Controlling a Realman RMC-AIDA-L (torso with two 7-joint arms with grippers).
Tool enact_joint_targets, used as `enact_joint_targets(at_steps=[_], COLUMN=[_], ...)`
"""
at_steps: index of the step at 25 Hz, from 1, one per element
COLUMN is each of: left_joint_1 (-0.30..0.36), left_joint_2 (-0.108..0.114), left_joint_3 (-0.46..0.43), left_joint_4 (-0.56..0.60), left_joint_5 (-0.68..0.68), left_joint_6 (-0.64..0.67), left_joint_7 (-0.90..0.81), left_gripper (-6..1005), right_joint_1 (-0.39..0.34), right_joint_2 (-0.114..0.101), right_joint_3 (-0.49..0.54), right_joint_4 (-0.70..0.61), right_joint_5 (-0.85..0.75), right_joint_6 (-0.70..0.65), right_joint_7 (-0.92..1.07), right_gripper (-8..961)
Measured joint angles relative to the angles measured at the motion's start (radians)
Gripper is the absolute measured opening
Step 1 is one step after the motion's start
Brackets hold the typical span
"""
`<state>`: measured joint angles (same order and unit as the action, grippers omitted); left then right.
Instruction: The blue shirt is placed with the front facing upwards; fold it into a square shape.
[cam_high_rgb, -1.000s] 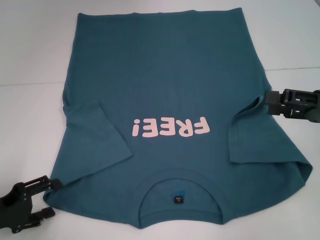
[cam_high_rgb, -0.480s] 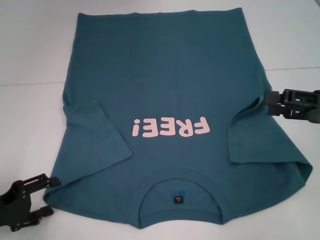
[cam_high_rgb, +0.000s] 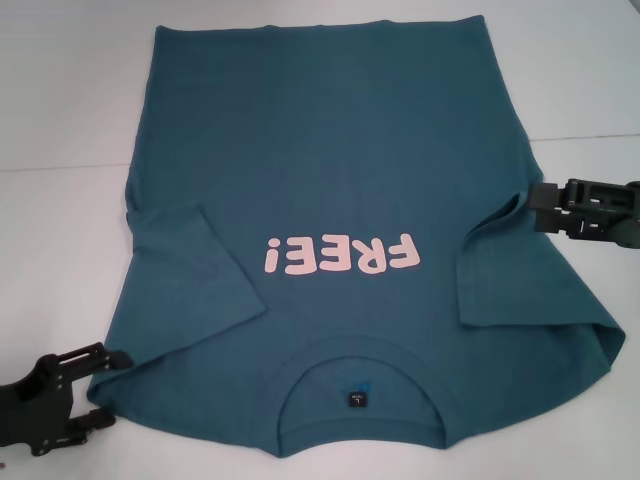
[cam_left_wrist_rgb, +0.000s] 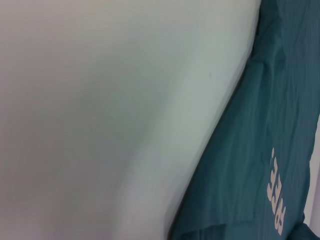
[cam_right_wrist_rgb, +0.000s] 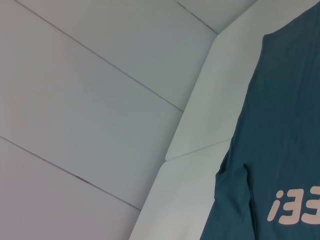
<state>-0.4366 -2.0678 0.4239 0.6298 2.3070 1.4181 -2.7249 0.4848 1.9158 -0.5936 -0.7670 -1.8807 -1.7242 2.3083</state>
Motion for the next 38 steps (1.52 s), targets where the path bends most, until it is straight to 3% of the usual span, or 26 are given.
enact_joint_targets(at_steps=[16, 27, 38], left_joint_1=[-0.077, 0.002, 0.008], left_joint_2=[-0.017, -0.005, 0.001], left_joint_3=[0.010, 0.018, 0.012], left_joint_4=[-0.036, 0.062, 0.096], left_joint_5=[-0.057, -0.050, -0.012], left_joint_6=[0.013, 0.060, 0.034], left_joint_7=[0.080, 0.001, -0.004], left_gripper=[843, 844, 843], right_joint_1=[0.000, 0.000, 0.000], right_joint_2=[0.000, 0.000, 0.000], right_joint_3=[0.000, 0.001, 0.002], right_joint_4=[0.002, 0.002, 0.010], right_joint_5=[0.000, 0.000, 0.000], right_joint_6=[0.000, 0.000, 0.002], right_joint_7=[0.000, 0.000, 0.000], right_gripper=[896, 895, 896])
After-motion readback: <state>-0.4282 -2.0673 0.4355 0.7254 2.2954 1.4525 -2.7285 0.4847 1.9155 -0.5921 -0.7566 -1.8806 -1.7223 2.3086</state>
